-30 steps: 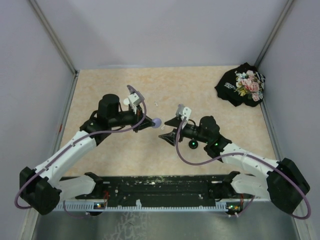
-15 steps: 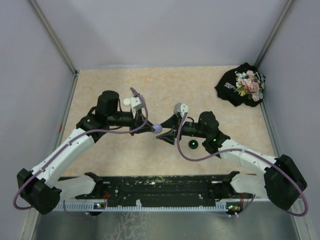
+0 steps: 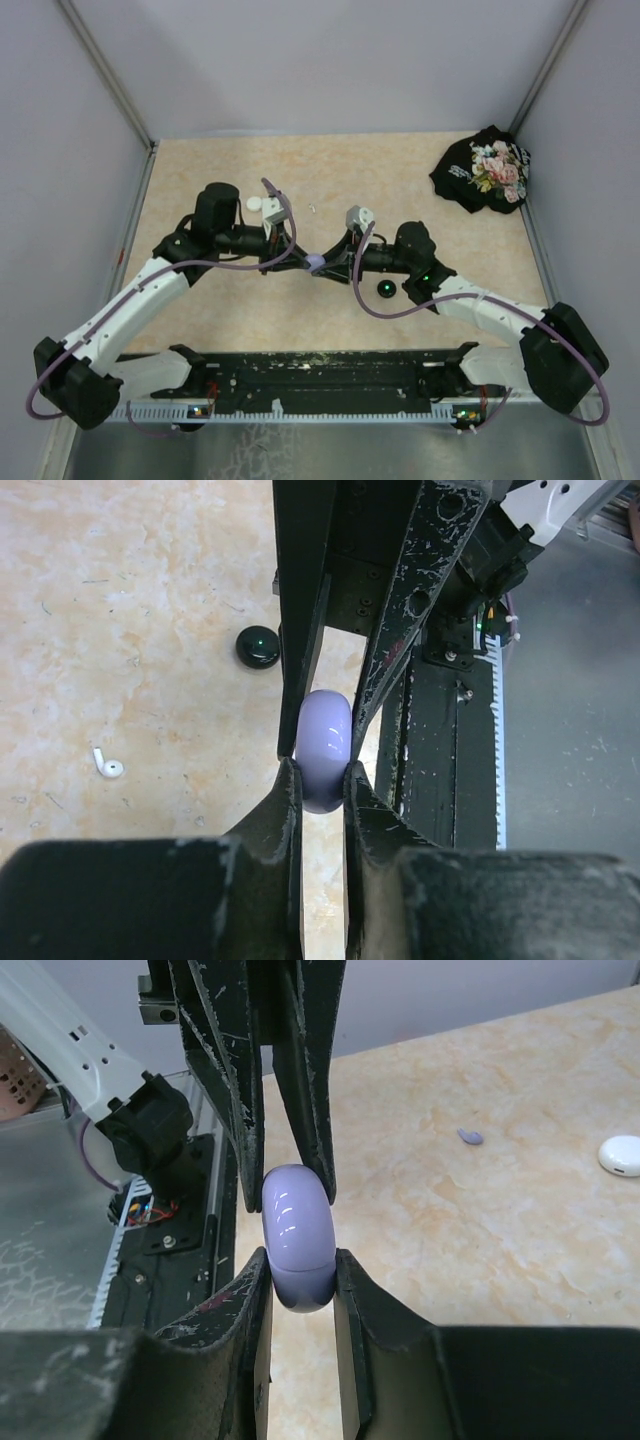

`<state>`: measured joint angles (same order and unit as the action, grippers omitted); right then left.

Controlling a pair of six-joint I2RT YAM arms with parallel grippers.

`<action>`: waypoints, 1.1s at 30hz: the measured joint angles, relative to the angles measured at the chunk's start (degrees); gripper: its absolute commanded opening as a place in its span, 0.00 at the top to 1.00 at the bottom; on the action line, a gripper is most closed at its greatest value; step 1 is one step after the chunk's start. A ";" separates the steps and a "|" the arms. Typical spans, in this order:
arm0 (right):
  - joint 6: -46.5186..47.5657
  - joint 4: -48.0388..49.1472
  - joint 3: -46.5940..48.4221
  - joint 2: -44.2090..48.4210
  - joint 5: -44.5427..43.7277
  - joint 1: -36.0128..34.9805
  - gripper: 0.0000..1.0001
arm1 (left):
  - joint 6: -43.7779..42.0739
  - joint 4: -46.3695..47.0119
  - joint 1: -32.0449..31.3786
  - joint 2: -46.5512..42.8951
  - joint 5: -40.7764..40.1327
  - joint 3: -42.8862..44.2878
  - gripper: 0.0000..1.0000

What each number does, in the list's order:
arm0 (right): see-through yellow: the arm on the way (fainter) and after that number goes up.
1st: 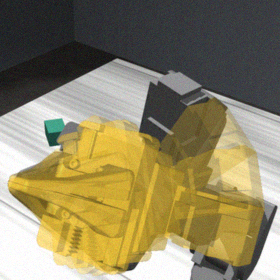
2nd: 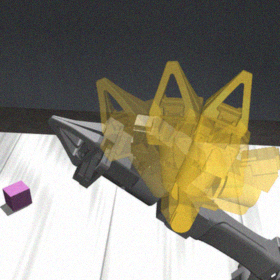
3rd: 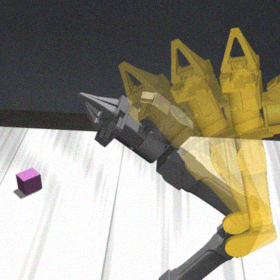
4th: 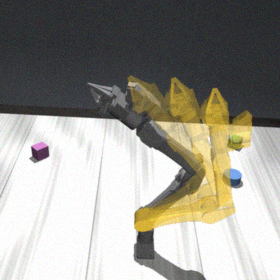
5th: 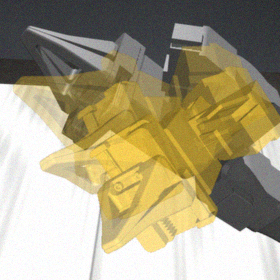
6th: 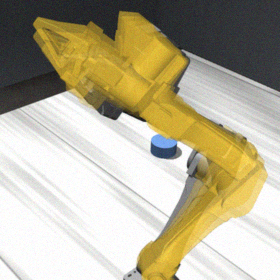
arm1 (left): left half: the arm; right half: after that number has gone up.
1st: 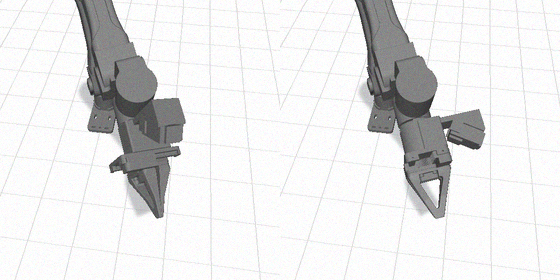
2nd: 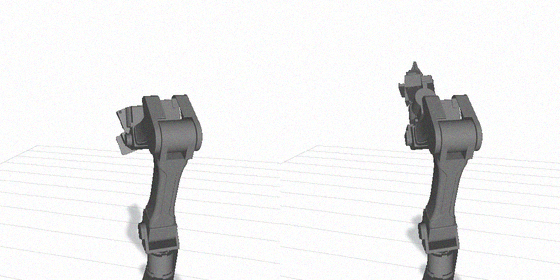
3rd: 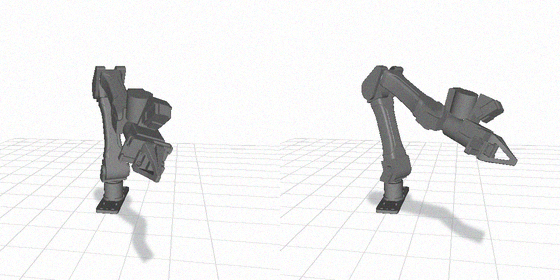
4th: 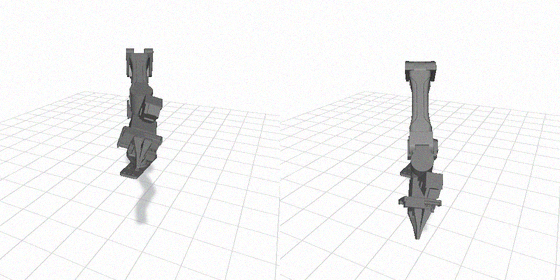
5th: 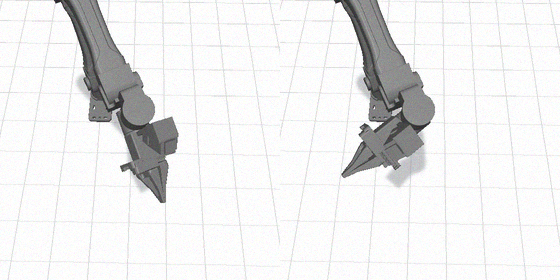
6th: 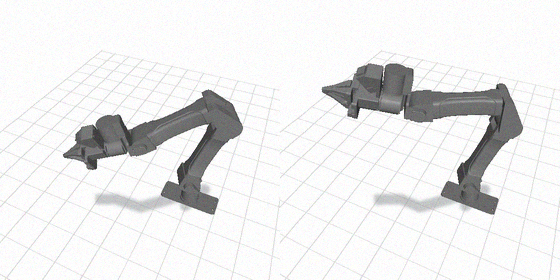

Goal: Insert the wireless bluetooth earbuds into the charging case
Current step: Open the charging case.

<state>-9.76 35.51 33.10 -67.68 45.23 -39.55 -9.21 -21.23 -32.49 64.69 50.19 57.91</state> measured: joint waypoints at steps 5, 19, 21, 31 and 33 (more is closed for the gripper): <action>-0.44 0.96 0.00 -0.33 0.96 0.04 1.00 | 1.42 1.95 -0.07 -1.55 -1.53 -1.53 0.69; -0.55 2.36 0.00 -0.37 1.01 0.72 1.00 | 6.78 4.59 -0.13 -2.99 -9.18 -2.62 0.47; -0.55 2.60 0.00 -0.39 1.20 0.72 1.00 | 7.52 5.18 -0.09 -3.39 -9.75 -3.02 0.46; -0.98 2.67 -0.02 -1.05 2.78 0.68 1.00 | 10.27 8.28 0.85 -4.17 -12.55 -3.58 0.41; -1.03 2.97 -0.02 -1.07 3.67 0.55 1.00 | 10.71 9.27 1.18 -4.17 -13.49 -3.74 0.39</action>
<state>-10.79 38.48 33.08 -68.75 48.90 -39.00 1.50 -11.97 -31.31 60.51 36.71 54.17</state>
